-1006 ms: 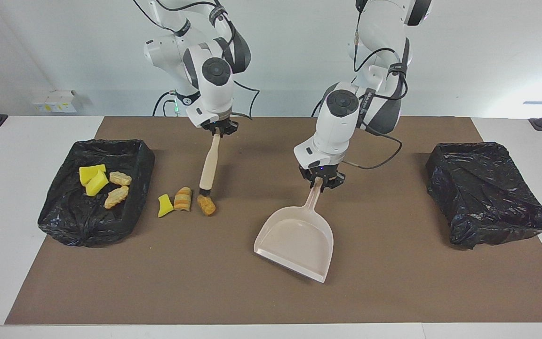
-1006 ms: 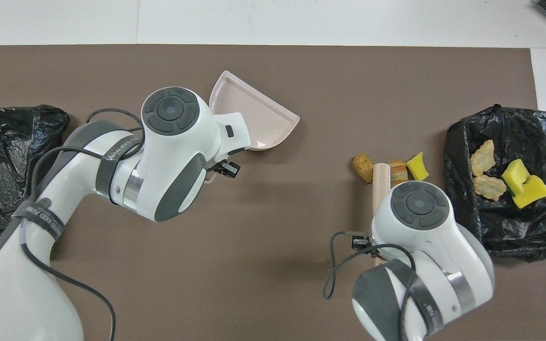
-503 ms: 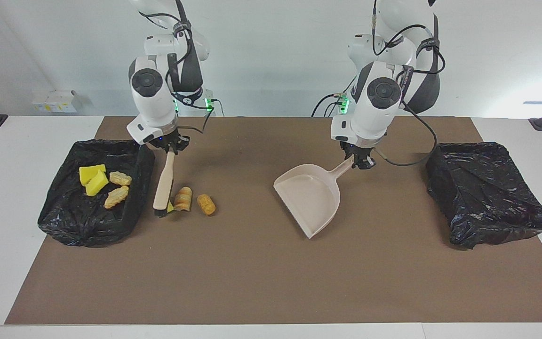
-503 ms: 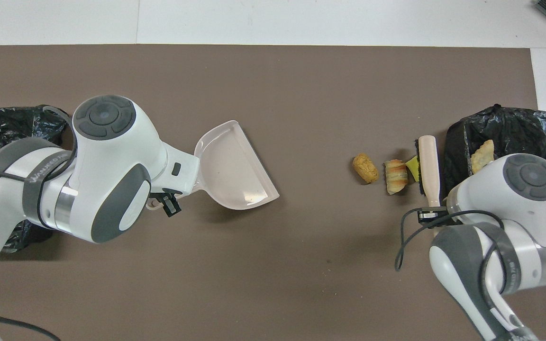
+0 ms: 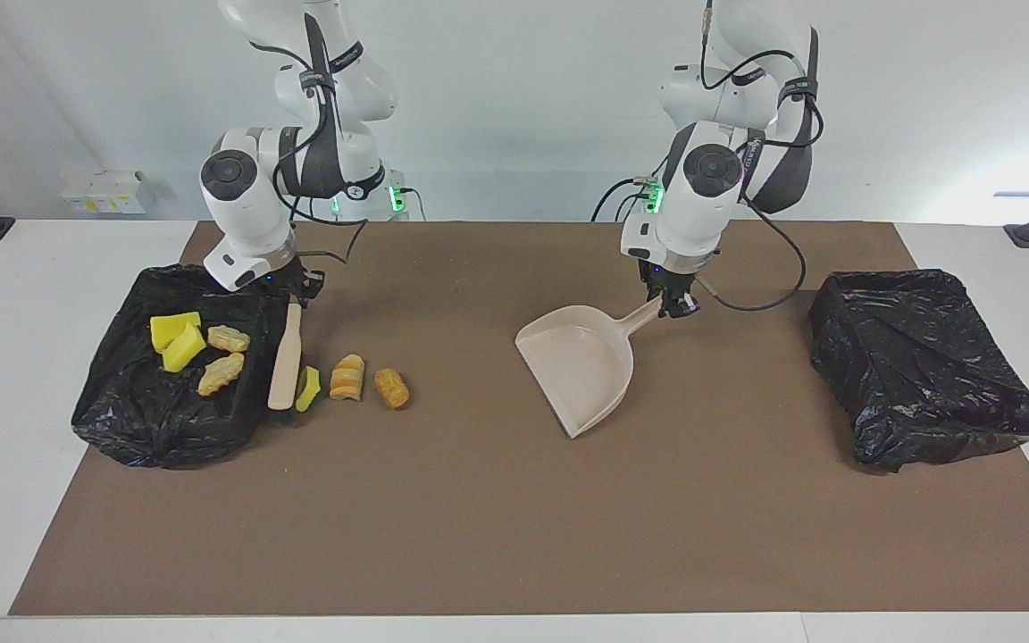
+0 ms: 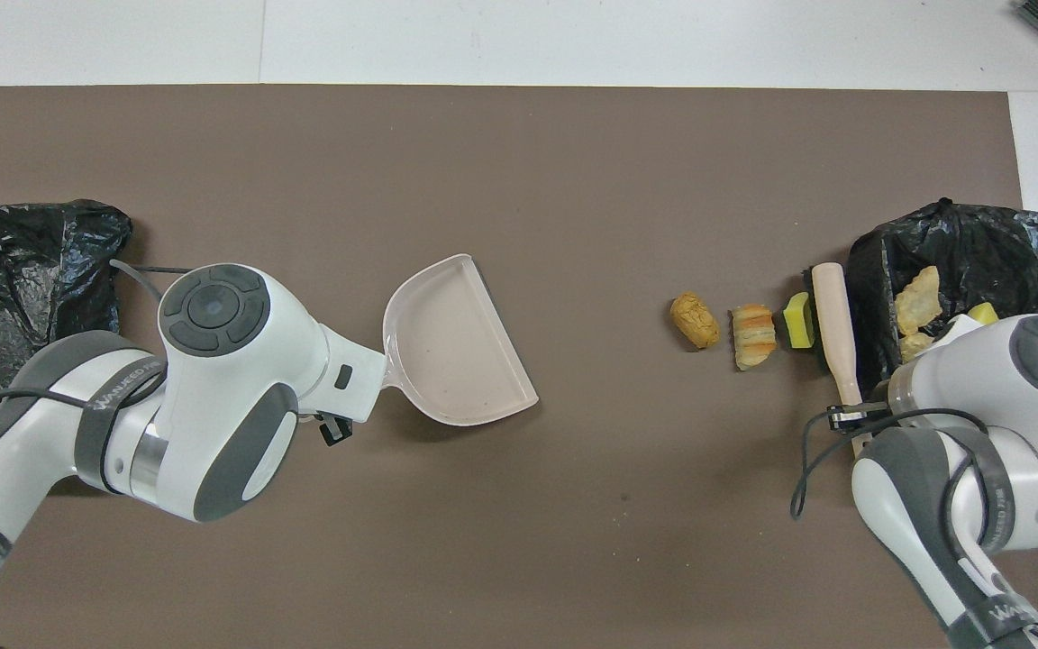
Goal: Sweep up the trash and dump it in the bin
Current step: 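Lift the brush with the right gripper while the left gripper drags dustpan, then sweep the bread and sponge pieces toward the dustpan with the right gripper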
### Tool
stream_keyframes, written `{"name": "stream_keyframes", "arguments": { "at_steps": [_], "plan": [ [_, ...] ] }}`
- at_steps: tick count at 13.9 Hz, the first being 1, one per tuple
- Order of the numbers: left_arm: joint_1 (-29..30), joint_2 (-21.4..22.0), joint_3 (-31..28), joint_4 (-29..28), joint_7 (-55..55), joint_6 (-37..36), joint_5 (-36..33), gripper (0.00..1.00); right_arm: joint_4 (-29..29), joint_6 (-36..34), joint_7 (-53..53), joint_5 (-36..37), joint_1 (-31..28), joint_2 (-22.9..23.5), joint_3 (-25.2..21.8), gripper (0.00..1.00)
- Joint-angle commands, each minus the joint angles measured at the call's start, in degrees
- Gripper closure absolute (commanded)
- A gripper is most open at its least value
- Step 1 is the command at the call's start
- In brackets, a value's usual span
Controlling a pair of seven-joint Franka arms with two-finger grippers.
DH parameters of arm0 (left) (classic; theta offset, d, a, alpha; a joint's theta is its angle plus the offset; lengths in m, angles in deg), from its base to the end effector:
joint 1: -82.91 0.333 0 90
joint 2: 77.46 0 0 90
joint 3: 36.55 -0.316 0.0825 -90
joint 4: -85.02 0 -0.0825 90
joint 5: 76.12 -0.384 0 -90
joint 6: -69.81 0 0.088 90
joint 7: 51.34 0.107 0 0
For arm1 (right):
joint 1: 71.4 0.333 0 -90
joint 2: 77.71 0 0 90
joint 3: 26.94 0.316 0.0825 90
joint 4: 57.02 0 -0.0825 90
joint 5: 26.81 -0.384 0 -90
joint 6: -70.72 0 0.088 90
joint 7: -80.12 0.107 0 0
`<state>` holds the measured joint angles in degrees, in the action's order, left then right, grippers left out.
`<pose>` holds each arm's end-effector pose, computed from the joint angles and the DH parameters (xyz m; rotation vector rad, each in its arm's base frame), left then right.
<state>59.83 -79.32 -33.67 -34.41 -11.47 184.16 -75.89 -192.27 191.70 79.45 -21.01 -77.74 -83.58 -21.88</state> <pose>0.4838 -0.2357 0.4004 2.6175 -1.6910 -0.1865 0.4703 -0.0152 0.3572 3.0432 0.0712 -0.2269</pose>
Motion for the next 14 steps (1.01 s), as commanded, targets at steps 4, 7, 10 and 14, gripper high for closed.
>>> {"name": "stream_keyframes", "arguments": {
  "at_steps": [4, 7, 10, 14],
  "plan": [
    [-3.46, 1.16, -0.41, -3.98, -4.53, 6.85, -0.85, 1.0, 1.21, 0.39, -2.92, 0.45, 5.88, 4.36, 0.83, 1.0],
    [-3.29, 1.25, -0.32, -4.5, -4.97, 7.11, -0.68, 1.0, 2.61, 1.09, -1.27, -0.95, 10.45, 6.91, 0.92, 1.0],
    [-3.38, 1.6, -0.32, -5.38, -5.06, 7.11, -0.24, 1.0, 4.9, 1.09, 2.77, -2.97, 14.05, 9.02, 1.01, 1.0],
    [-3.38, 1.51, -0.32, -5.29, -4.63, 6.94, -0.24, 1.0, 7.89, 1.88, 12.33, -6.05, 21.17, 12.63, 1.01, 1.0]
  ]
}}
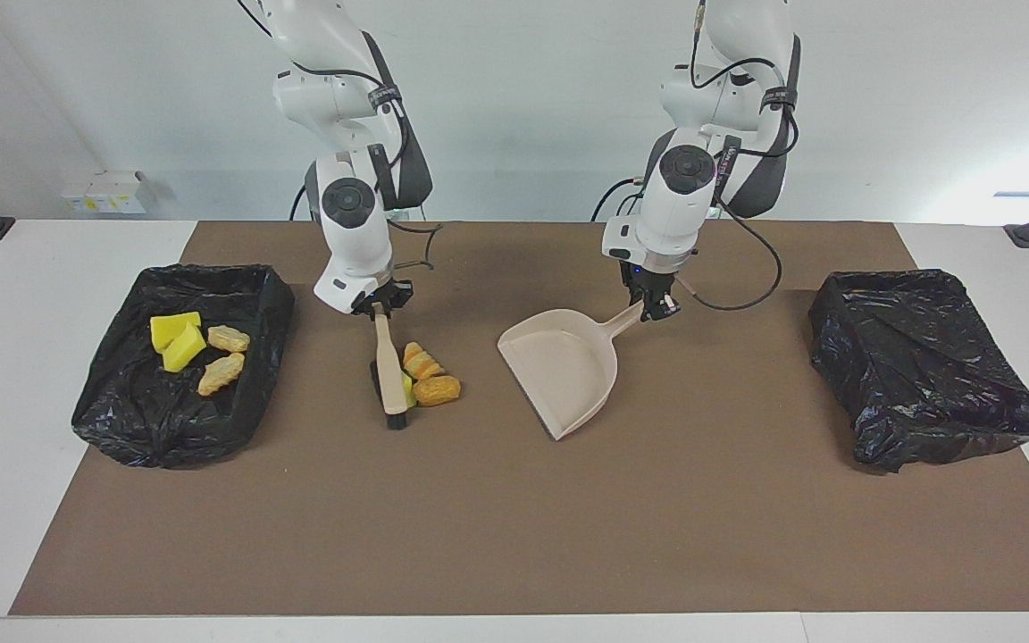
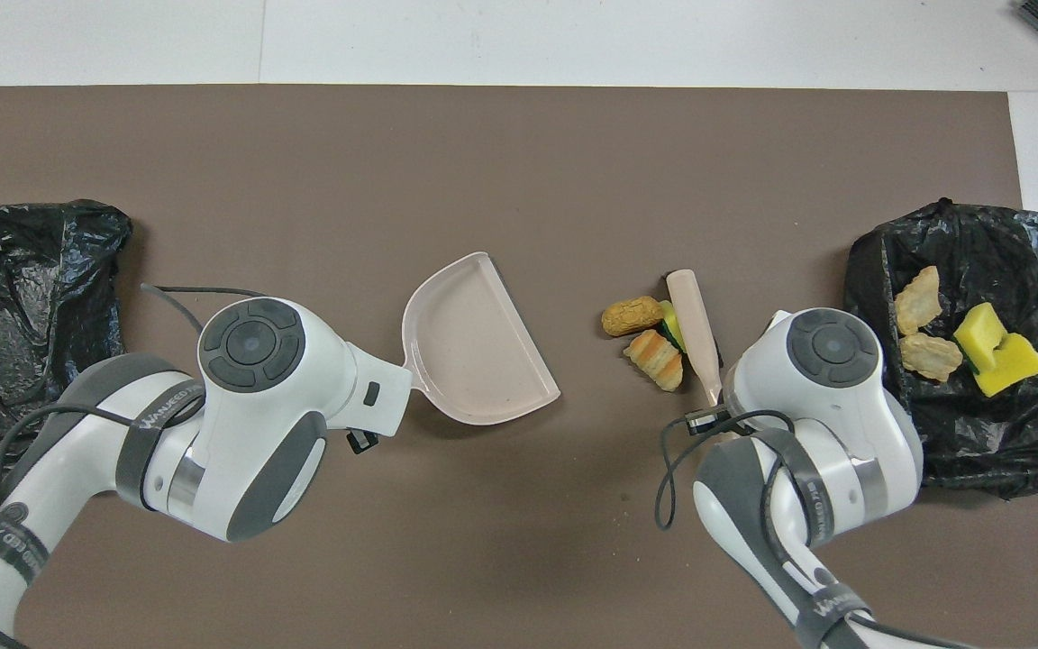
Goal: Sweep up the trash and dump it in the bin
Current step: 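Sweep the bread and sponge pieces toward the dustpan with the right gripper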
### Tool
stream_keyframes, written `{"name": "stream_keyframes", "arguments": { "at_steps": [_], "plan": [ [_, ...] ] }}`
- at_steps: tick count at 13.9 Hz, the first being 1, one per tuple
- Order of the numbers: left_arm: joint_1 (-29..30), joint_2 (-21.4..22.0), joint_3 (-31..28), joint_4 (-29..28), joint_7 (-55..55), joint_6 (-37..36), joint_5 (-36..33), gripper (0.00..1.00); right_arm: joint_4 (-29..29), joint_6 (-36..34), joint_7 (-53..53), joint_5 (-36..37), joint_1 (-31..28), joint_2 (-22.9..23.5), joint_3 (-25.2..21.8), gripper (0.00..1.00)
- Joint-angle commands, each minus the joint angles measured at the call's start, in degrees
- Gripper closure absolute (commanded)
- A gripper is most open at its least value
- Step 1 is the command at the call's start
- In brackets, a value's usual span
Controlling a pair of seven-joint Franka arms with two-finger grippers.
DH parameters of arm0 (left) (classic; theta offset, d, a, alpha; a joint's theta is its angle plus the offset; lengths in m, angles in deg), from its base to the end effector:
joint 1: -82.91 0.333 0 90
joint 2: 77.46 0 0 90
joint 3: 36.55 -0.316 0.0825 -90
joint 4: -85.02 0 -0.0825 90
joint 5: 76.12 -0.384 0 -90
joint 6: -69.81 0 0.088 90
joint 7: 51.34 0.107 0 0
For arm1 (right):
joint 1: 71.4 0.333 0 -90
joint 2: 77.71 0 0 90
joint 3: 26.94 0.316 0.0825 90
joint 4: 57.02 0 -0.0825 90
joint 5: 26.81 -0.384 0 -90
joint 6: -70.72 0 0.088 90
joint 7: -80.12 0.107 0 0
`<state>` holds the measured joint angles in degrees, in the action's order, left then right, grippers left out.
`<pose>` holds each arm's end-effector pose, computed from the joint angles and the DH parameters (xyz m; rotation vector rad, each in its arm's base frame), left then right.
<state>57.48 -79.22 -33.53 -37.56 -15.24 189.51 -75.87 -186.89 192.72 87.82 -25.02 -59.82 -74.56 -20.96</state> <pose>0.4702 -0.2549 0.3841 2.6469 -1.6675 -0.1258 0.4797 0.1504 0.3206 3.0541 0.2935 -0.2818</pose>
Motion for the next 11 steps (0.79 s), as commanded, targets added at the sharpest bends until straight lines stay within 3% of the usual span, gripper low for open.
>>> {"name": "stream_keyframes", "arguments": {
  "at_steps": [1, 8, 11],
  "plan": [
    [-1.03, 1.42, -0.55, -2.14, -0.94, 1.58, -0.25, 1.0, 3.56, 0.87, 6.34, -3.35, 5.36, 4.32, 0.17, 1.0],
    [-0.94, 1.42, -0.55, -2.05, -1.12, 1.76, -0.25, 1.0, 6.04, 2.1, 12.86, -17.13, 17.23, 4.86, 0.17, 1.0],
    [-0.85, 1.42, -0.55, -2.05, -1.12, 1.76, -0.25, 1.0, 6.47, 2.1, 12.78, -18.31, 19.79, 4.42, 0.17, 1.0]
  ]
}}
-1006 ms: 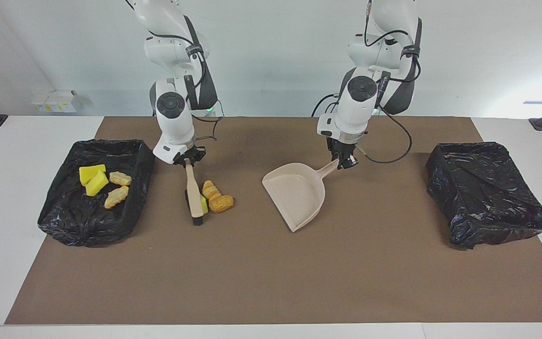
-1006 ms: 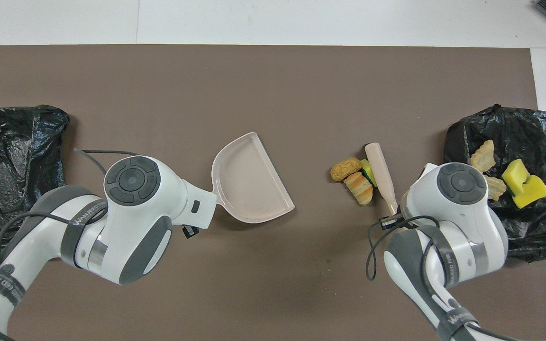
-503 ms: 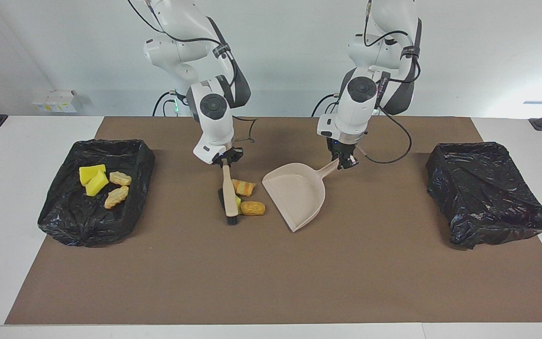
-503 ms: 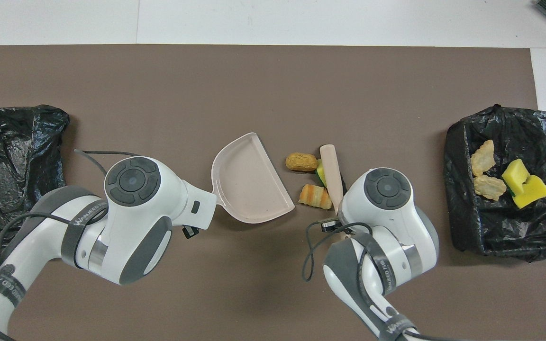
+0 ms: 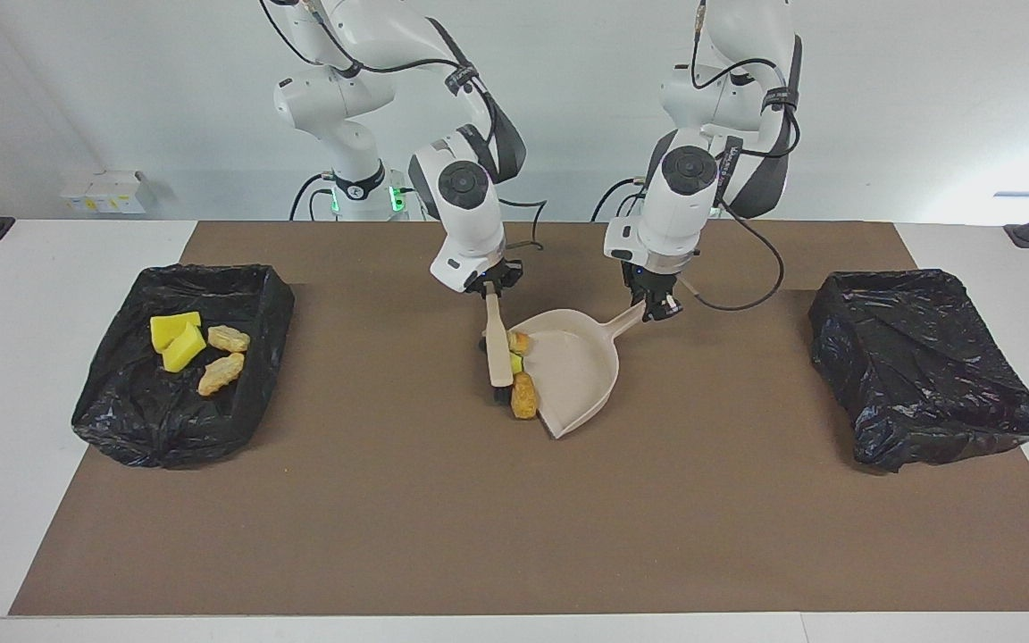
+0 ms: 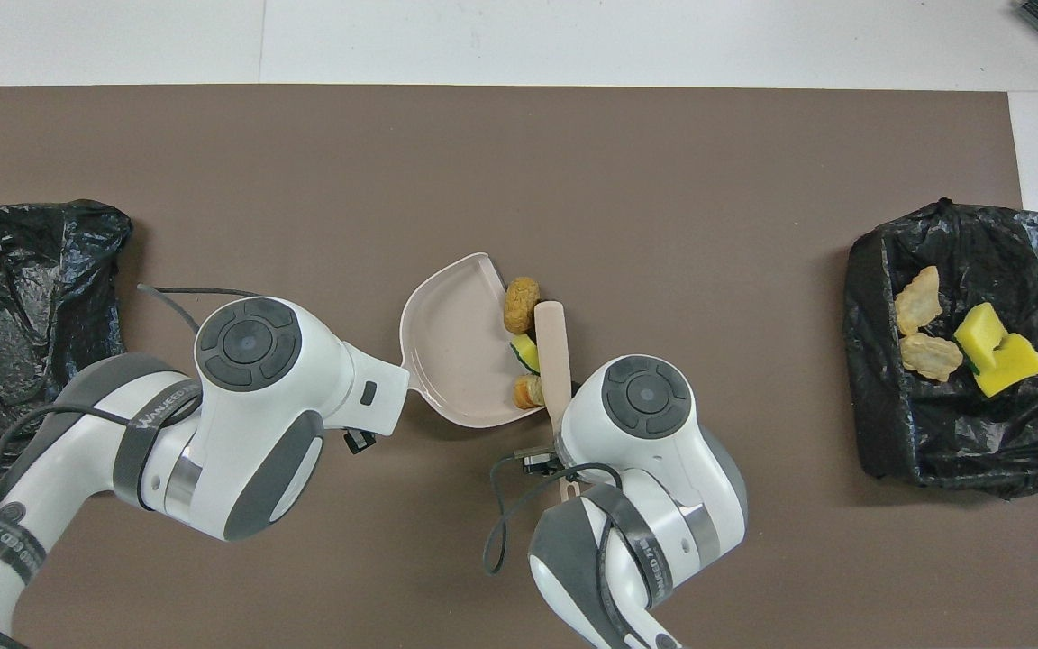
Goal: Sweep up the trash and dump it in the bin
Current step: 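Sweep the bread and sponge pieces toward the dustpan with the right gripper, then sweep the remaining pieces into the dustpan with the right gripper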
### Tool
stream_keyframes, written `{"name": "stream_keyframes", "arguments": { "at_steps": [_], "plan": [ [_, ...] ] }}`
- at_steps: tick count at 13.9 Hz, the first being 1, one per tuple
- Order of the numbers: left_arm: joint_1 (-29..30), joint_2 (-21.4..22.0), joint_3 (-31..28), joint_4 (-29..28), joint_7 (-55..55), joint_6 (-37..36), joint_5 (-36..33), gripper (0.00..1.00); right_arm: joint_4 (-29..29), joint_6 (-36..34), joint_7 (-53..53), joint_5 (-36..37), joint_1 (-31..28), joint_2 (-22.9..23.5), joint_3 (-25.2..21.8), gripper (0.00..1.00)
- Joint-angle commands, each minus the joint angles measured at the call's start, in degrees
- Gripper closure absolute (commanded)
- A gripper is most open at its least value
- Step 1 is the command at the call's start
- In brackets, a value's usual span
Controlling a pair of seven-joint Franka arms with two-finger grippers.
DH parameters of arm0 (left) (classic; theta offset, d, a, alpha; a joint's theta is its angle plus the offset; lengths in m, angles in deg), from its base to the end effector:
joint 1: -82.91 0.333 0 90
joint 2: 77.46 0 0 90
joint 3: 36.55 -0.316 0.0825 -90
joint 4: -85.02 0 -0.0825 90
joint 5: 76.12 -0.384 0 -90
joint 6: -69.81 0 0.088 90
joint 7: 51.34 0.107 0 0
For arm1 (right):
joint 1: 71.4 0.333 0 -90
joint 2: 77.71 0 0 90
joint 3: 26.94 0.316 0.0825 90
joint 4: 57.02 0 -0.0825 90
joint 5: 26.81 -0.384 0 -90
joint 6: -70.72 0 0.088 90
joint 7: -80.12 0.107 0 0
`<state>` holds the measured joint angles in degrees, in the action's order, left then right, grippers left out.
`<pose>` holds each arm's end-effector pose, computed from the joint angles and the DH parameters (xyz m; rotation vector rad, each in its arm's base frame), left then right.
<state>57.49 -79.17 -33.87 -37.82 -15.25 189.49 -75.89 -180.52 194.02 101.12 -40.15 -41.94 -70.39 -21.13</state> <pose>0.4706 -0.2514 0.3825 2.6518 -1.6593 -0.1321 0.4361 0.3196 0.3310 -3.0073 -0.1626 0.3162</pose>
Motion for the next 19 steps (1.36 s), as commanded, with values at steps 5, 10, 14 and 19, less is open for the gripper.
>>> {"name": "stream_keyframes", "arguments": {
  "at_steps": [5, 10, 14, 19],
  "plan": [
    [-0.69, 1.37, -0.22, -1.79, -2.34, 1.78, -0.23, 1.0, 1.41, -9.19, -1.31, -3.0, -0.1, -4.67, -0.27, 1.0],
    [-0.34, 1.45, -0.22, -2.06, -3.57, 1.78, -0.14, 1.0, 6.26, -16.95, -0.96, -2.21, -2.3, -5.2, -0.35, 1.0],
    [-0.16, 1.89, -0.13, -2.94, -3.57, 1.78, 1.08, 1.0, 5.82, -16.43, -3.4, 3.4, -5.63, -4.86, -0.27, 1.0],
    [-0.16, 1.89, -0.22, -3.11, -3.75, 1.78, 1.7, 1.0, 9.85, -15.63, -10.26, 14.19, -10.82, -0.3, -0.18, 1.0]
  ]
}}
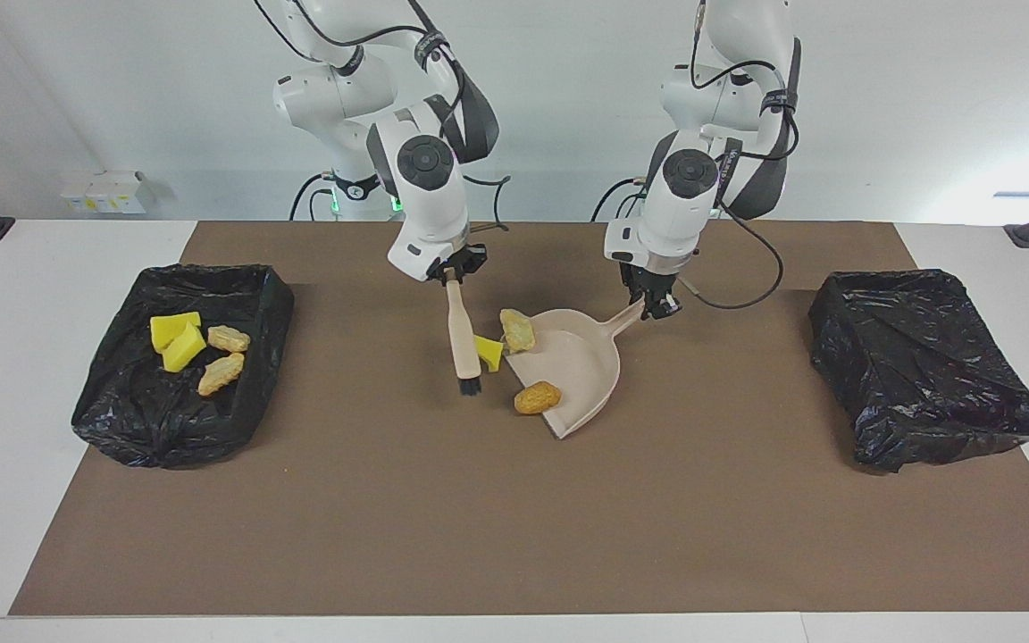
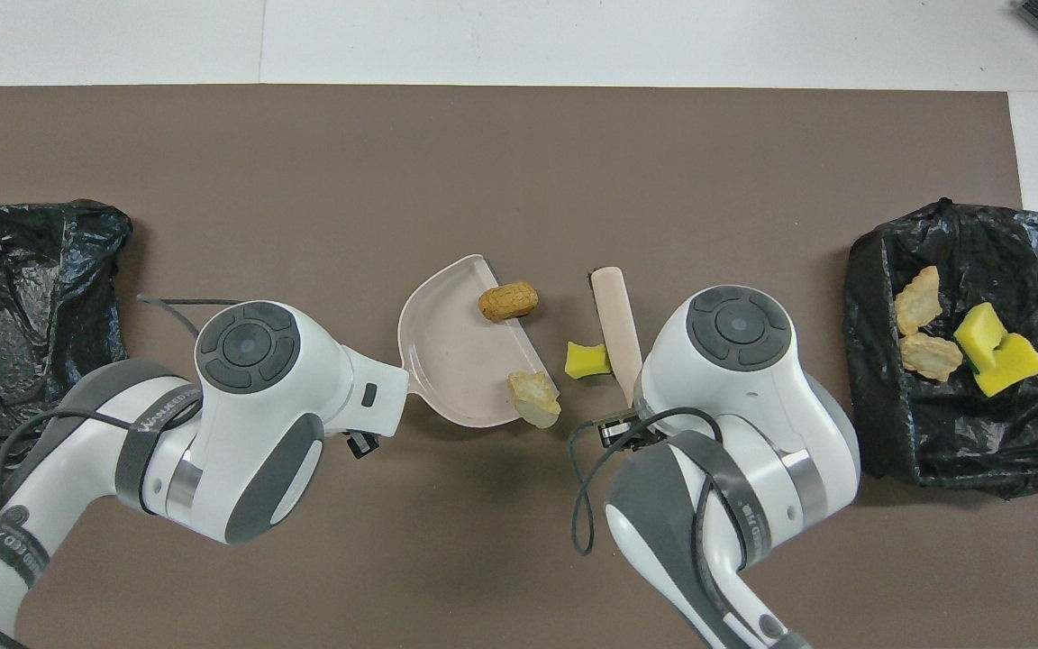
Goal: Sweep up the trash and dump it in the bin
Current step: 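Sweep the remaining pieces into the dustpan with the right gripper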
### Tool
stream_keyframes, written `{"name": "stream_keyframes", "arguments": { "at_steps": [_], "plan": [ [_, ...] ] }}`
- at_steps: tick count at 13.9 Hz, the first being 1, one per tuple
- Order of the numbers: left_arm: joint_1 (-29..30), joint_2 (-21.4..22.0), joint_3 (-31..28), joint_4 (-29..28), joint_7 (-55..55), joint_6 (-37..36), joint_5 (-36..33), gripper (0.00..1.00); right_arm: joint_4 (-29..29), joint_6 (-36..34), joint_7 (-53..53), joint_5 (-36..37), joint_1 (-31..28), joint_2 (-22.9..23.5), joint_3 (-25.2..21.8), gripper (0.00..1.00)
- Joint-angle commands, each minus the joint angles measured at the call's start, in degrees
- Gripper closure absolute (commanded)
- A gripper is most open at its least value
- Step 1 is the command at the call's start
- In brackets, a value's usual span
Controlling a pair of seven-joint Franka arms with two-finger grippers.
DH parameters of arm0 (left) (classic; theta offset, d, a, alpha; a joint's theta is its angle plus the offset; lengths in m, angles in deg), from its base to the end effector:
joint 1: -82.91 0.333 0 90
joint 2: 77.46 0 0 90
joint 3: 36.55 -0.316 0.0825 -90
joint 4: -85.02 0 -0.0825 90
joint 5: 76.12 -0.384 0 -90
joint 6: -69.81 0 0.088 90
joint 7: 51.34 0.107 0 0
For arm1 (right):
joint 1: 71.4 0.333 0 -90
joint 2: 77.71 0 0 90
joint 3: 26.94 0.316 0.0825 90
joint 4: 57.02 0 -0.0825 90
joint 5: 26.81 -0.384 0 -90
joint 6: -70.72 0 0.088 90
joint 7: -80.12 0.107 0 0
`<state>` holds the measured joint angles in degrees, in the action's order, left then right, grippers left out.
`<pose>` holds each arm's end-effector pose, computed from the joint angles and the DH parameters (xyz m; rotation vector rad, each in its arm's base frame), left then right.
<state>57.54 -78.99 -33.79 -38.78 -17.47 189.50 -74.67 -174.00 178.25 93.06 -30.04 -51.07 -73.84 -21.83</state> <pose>0.4659 -0.2504 0.3768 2.6769 -1.5838 -0.1512 0.4830 0.2339 0.3925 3.0828 0.3022 -0.3707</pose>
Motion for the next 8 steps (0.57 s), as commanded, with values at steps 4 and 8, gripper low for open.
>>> {"name": "stream_keyframes", "arguments": {
  "at_steps": [4, 8],
  "plan": [
    [-0.21, 1.71, -0.3, -2.15, -1.61, 1.77, 0.48, 1.0, 10.35, 3.11, -6.96, 6.05, -3.19, 12.1, 0.52, 1.0],
    [-0.21, 1.71, -0.3, -2.15, -1.7, 1.77, 0.48, 1.0, 15.37, 5.05, -8.18, 4.04, -2.58, 18.27, 1.04, 1.0]
  ]
}}
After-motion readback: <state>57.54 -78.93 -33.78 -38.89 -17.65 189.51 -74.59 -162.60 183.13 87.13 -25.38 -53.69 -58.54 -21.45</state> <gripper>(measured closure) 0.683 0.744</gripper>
